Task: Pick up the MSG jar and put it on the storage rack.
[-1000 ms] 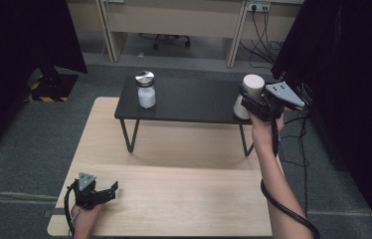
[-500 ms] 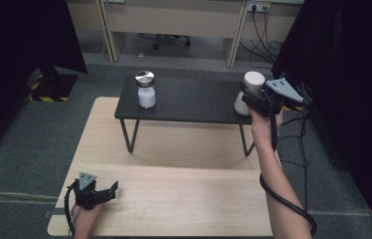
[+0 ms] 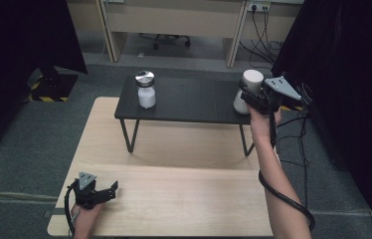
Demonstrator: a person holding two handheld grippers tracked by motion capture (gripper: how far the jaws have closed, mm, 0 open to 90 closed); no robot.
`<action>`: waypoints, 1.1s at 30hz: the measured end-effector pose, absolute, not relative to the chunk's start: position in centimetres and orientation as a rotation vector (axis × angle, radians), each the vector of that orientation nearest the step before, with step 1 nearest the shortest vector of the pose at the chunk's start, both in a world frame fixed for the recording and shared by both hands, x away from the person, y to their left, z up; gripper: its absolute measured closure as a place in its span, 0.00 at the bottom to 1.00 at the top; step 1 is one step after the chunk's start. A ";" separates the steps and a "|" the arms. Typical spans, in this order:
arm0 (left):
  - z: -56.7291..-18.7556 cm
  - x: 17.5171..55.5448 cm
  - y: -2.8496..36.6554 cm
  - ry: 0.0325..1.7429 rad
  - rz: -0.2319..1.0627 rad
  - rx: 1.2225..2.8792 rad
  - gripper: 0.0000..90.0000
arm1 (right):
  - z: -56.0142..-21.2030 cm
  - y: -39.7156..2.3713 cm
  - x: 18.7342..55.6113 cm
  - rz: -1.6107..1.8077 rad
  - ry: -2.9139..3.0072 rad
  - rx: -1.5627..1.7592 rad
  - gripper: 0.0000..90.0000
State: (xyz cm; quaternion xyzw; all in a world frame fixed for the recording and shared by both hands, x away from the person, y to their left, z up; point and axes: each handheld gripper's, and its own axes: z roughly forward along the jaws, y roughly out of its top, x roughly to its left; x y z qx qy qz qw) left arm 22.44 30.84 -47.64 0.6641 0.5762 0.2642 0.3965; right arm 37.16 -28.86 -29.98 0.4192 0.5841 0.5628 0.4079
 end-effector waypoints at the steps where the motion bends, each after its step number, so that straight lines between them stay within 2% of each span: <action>1: -47.6 22.4 30.8 1.460 0.670 1.682 0.00 | -30.2 -28.9 37.2 1.422 1.465 1.049 0.38; 15: -47.6 22.5 30.9 1.461 0.668 1.683 0.00 | -29.8 -28.9 37.2 1.415 1.481 1.064 0.37; 18: -47.6 22.5 30.8 1.460 0.669 1.684 0.00 | -29.9 -28.7 37.2 1.408 1.459 1.093 0.20; 23: -47.6 22.4 30.8 1.459 0.672 1.686 0.00 | -30.7 -29.0 36.4 1.404 1.428 1.109 0.01; 33: -47.6 22.4 30.6 1.462 0.679 1.693 0.00 | -33.3 -30.4 32.7 1.386 1.432 1.085 0.00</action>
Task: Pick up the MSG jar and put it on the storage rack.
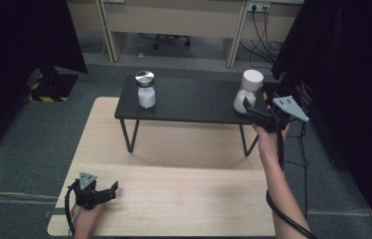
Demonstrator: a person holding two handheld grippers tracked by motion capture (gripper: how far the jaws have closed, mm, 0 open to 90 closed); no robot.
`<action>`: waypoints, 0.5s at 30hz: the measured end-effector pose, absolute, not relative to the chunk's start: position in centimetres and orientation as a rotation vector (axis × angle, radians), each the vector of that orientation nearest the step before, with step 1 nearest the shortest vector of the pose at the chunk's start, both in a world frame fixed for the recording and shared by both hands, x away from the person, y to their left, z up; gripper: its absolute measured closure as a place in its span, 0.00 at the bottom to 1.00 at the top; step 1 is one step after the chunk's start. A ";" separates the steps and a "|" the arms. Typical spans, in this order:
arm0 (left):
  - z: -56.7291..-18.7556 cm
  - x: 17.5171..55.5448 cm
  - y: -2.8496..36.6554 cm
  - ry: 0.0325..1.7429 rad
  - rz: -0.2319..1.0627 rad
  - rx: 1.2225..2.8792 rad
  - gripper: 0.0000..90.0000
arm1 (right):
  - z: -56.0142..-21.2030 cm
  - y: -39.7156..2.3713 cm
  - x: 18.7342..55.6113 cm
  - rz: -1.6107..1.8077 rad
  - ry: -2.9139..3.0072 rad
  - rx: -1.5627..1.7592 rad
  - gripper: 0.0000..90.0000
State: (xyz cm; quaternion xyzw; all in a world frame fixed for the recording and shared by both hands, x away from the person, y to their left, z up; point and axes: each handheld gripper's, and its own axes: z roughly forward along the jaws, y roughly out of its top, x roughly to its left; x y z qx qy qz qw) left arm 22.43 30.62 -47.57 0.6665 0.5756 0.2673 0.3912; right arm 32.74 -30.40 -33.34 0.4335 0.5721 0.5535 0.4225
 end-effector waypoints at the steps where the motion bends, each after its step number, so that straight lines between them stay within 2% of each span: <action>1: -47.6 22.4 30.6 1.462 0.680 1.693 0.00 | -33.7 -30.5 32.3 1.384 1.428 1.082 0.00; 15: -47.6 22.1 30.2 1.484 0.707 1.678 0.00 | -37.5 -31.2 27.1 1.343 1.391 1.115 0.00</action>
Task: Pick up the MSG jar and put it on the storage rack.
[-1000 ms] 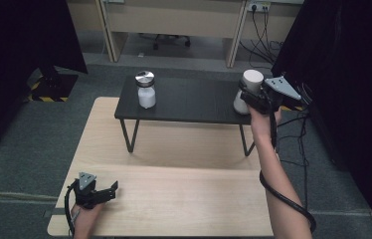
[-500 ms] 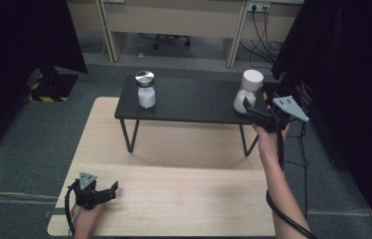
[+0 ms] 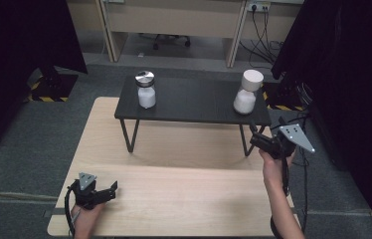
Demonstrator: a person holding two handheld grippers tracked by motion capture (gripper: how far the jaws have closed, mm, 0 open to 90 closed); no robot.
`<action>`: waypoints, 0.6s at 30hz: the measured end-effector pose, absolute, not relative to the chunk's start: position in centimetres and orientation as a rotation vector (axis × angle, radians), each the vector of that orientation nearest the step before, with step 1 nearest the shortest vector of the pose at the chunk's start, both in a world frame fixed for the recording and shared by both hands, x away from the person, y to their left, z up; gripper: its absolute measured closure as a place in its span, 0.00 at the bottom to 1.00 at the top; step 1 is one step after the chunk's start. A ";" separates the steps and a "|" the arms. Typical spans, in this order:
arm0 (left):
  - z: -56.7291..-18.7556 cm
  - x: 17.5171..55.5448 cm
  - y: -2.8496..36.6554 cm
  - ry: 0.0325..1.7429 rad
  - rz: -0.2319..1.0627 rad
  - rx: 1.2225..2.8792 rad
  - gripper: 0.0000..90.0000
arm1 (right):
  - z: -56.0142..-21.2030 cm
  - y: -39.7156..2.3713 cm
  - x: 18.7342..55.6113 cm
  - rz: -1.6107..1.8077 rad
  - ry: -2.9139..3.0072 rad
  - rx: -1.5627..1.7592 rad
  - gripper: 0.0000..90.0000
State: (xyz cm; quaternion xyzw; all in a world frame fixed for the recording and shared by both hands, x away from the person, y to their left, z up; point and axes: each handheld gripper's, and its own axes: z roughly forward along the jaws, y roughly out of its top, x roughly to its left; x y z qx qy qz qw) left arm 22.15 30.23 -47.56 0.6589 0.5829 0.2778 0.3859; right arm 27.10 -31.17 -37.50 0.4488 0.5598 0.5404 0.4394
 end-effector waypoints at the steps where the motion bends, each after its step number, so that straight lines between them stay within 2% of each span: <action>1: -47.6 22.1 30.2 1.488 0.710 1.675 0.00 | -37.9 -31.2 26.8 1.339 1.386 1.125 0.00; 18: -47.4 22.0 29.7 1.507 0.739 1.684 0.00 | -45.2 -31.8 21.7 1.225 1.383 1.261 0.00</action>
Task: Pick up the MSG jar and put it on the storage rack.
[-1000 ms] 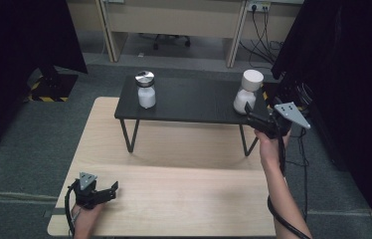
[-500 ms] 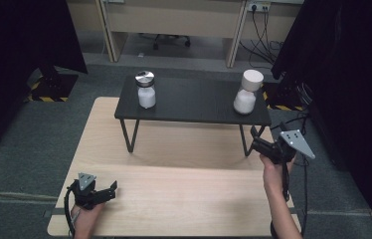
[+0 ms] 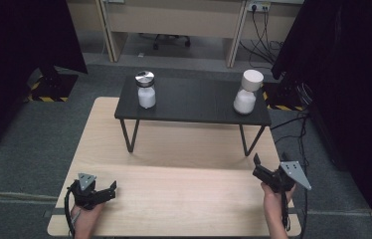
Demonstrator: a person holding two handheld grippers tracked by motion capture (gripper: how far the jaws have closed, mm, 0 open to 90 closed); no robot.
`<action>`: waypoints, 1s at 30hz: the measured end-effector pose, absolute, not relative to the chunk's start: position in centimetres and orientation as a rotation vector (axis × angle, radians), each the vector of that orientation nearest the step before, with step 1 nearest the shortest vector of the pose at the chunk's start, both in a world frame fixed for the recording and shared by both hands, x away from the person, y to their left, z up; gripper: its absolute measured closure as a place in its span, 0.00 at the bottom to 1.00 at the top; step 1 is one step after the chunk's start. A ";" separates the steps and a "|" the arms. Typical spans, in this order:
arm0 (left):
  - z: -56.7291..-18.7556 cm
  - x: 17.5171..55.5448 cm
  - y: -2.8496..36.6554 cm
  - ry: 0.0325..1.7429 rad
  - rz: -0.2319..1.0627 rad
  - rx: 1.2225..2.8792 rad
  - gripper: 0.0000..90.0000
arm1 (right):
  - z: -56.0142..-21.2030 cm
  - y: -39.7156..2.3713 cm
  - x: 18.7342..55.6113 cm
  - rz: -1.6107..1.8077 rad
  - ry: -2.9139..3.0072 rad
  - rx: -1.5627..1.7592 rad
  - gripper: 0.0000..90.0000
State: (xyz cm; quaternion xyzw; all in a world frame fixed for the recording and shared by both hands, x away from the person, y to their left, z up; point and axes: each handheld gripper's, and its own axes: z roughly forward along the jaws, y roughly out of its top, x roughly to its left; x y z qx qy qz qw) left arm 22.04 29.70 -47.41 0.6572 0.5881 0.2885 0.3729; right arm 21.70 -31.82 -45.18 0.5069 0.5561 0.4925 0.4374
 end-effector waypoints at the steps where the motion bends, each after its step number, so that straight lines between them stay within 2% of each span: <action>1: -47.4 22.0 29.7 1.506 0.740 1.683 0.00 | -45.4 -31.9 21.5 1.219 1.387 1.264 0.00; 30: -47.3 22.2 29.7 1.500 0.730 1.701 0.00 | -49.8 -31.9 17.8 1.144 1.435 1.301 0.00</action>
